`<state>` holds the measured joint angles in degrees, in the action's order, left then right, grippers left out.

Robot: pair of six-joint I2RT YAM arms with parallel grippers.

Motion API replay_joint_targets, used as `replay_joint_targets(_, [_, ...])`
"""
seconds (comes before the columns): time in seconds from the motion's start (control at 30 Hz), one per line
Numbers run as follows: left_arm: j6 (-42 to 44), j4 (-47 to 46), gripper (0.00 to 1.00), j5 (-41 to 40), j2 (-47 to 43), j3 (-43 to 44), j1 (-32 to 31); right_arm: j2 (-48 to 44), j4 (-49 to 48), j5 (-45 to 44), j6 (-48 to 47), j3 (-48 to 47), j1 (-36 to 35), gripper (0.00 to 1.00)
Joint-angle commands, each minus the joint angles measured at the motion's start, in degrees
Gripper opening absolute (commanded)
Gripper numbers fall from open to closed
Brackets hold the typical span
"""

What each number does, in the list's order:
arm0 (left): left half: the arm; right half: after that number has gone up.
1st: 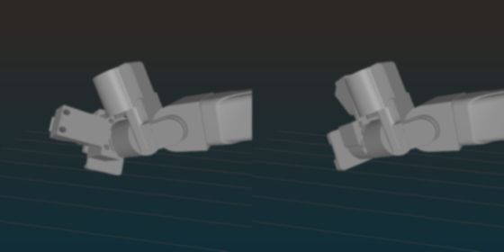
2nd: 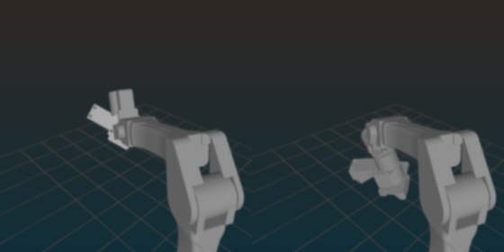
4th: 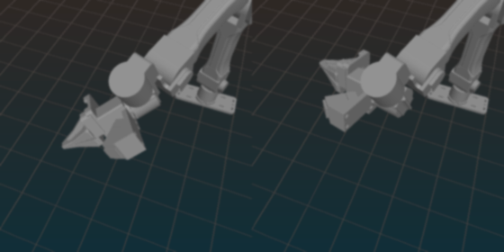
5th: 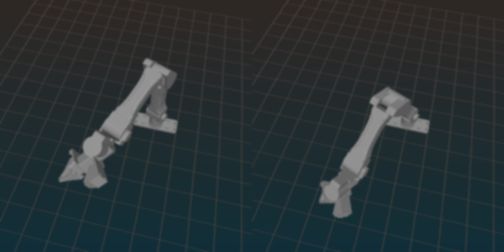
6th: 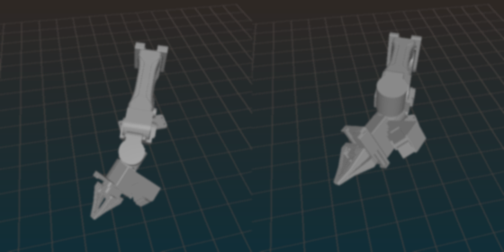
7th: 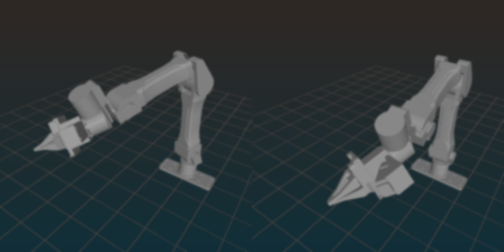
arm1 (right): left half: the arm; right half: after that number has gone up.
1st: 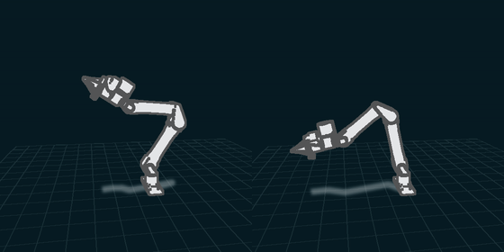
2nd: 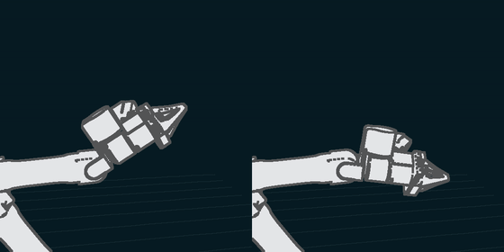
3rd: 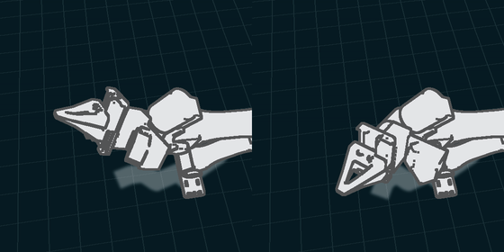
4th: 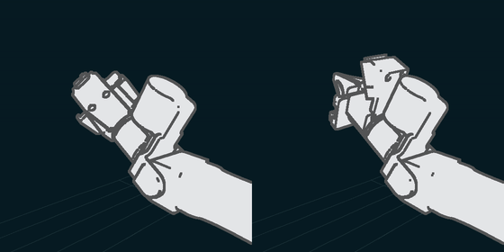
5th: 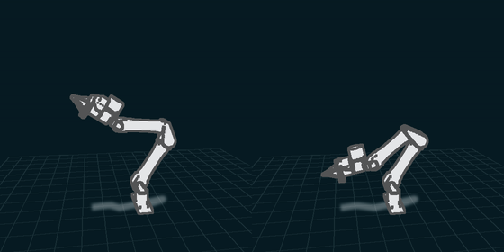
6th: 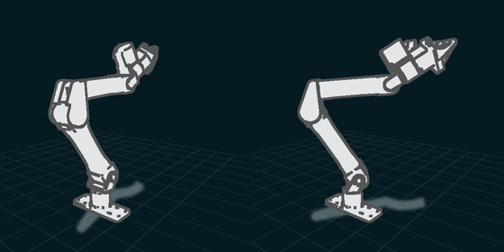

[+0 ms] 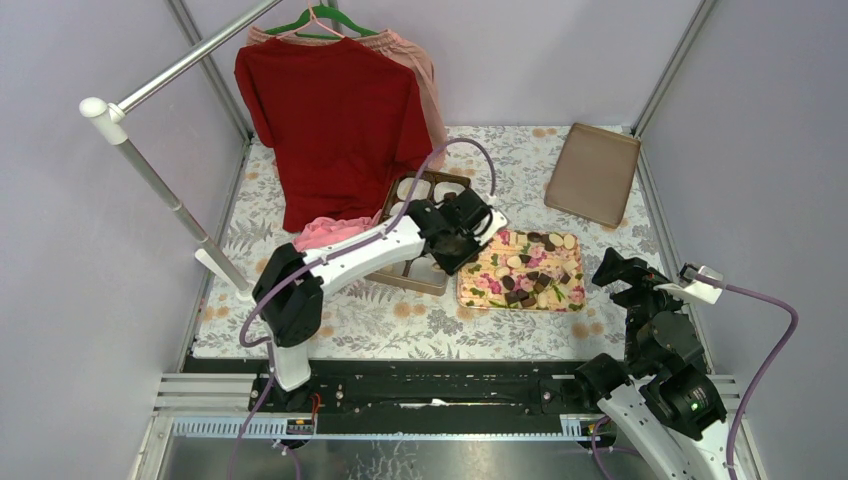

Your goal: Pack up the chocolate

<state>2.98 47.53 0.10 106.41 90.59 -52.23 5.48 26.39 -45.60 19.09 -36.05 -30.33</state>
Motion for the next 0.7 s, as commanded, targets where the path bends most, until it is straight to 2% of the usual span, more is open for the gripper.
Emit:
replay_joint_targets(0.0, [-3.6, 1.0, 0.21, -4.7, -3.1, -1.2, 3.3, 0.6, -1.4, -1.4, -0.4, 0.0, -0.2, 1.0])
replay_joint_targets(0.4, [-5.4, 2.0, 0.24, -5.7, -1.0, -1.9, 10.1, 0.4, -1.2, -1.3, -0.3, 0.0, -0.2, 1.0])
replay_joint_targets(0.67, [-5.2, 2.1, 0.25, -4.9, 4.1, 0.8, 11.3, 0.5, -1.3, -1.3, -0.5, 0.1, -0.3, 1.0])
